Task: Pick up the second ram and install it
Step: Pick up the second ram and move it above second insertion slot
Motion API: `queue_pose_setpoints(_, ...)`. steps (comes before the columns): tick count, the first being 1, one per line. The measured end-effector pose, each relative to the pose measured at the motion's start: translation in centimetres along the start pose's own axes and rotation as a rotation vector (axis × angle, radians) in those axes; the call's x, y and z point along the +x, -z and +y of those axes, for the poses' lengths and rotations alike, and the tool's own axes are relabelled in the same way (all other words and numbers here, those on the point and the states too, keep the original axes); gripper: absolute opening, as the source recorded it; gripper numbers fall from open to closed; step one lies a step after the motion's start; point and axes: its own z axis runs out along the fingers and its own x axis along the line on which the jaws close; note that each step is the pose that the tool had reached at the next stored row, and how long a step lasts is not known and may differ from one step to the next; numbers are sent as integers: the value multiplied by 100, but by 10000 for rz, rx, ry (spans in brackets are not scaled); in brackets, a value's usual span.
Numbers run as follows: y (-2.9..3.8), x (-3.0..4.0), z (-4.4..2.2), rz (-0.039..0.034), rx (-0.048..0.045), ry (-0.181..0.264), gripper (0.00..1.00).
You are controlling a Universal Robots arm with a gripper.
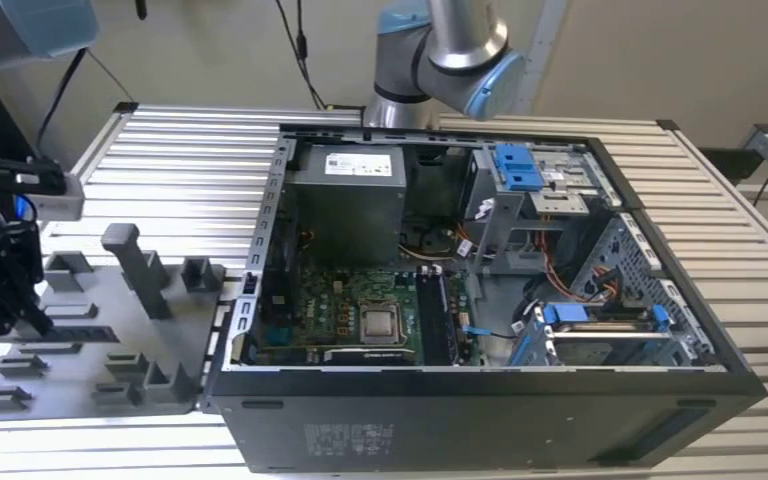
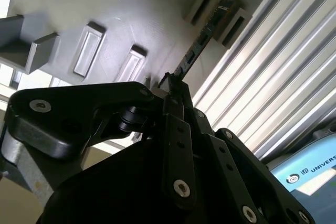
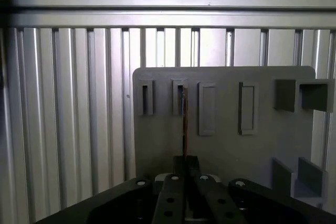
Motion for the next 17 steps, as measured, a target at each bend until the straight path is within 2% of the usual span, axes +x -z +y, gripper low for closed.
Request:
queue_pose_setpoints(11, 79, -8, 4, 2, -1, -49, 13)
queue_pose_setpoints(17, 149, -9, 3, 2, -1, -63, 13)
